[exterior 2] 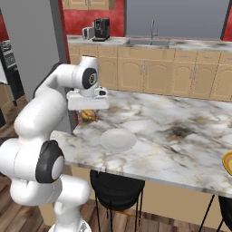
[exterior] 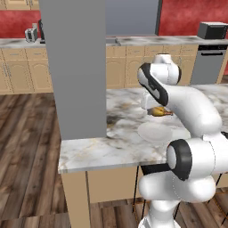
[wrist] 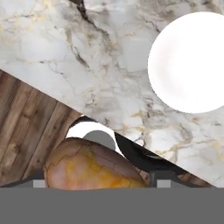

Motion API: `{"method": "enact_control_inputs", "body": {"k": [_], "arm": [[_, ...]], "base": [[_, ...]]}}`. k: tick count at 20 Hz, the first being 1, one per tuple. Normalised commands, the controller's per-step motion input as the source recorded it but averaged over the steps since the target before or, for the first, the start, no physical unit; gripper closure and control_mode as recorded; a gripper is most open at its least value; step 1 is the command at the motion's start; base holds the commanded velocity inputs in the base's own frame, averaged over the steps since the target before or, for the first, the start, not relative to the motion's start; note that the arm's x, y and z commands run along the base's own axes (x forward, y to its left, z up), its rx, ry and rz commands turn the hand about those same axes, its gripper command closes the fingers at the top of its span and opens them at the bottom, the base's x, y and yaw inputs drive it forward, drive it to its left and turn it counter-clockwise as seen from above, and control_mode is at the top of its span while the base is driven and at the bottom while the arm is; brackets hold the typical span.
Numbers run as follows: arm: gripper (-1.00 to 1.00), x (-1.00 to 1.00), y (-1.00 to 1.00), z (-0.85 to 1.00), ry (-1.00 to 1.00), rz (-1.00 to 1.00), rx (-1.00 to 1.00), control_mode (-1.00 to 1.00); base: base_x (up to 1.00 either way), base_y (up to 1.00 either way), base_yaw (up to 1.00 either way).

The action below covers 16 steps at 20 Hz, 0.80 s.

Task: Transport the chicken drumstick and sweet potato to the fridge. Place the chicken drumstick on the rack containing meat and place the sweet potato on the rack containing the vegetable, ensuring meats and vegetables are on different racks.

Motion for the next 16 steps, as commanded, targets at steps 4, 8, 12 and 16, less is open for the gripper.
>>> {"method": "enact_control_inputs", "body": {"k": [4, 8, 12, 16], "arm": [[1.00, -0.87, 0.19, 0.99, -0.01, 0.00, 0.00, -1.00], [1.00, -0.98, 0.03, 0.83, -0.23, 0.00, -0.01, -1.00], [1.00, -1.00, 0.00, 0.80, -0.34, 0.00, 0.00, -1.00], [1.00, -0.95, 0.00, 0.76, -0.35, 0.00, 0.00, -1.00]], "base": [[0.00, 0.00, 0.00], [0.00, 0.00, 0.00], [0.00, 0.00, 0.00], [0.00, 0.00, 0.00]]}}
